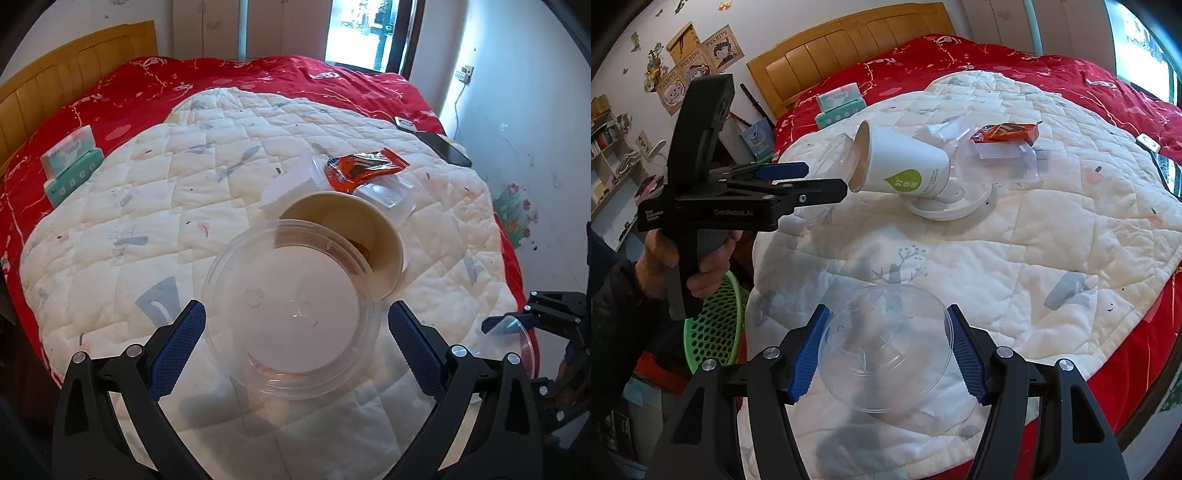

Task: Collect trash
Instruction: 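Grasp the clear plastic lid with the right gripper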

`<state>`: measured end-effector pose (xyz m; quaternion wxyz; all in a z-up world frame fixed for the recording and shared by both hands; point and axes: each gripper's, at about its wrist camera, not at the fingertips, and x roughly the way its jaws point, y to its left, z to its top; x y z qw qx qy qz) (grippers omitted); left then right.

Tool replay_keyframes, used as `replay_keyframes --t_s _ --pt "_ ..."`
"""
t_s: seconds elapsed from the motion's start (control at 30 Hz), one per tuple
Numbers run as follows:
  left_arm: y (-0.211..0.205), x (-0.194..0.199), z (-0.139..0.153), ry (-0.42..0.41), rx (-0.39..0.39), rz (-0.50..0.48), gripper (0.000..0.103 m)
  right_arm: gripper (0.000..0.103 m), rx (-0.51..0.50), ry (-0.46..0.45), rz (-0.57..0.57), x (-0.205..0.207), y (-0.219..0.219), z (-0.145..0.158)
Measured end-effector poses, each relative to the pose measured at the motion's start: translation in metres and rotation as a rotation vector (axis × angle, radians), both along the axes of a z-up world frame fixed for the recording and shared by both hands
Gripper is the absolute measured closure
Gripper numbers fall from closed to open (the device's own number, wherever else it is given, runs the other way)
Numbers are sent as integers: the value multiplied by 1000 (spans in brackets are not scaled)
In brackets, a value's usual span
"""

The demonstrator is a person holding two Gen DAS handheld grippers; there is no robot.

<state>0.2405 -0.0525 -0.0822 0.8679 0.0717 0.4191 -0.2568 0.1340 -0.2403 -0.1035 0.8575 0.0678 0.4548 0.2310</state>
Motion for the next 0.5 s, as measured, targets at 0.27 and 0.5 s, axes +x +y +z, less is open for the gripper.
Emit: replay_keyframes --t_s 0.27,0.5 --pt "4 5 0 -3 -30 -12 5 41 7 -1 4 1 2 0" --pt "14 11 -2 26 -69 -11 5 41 22 9 5 3 4 -2"
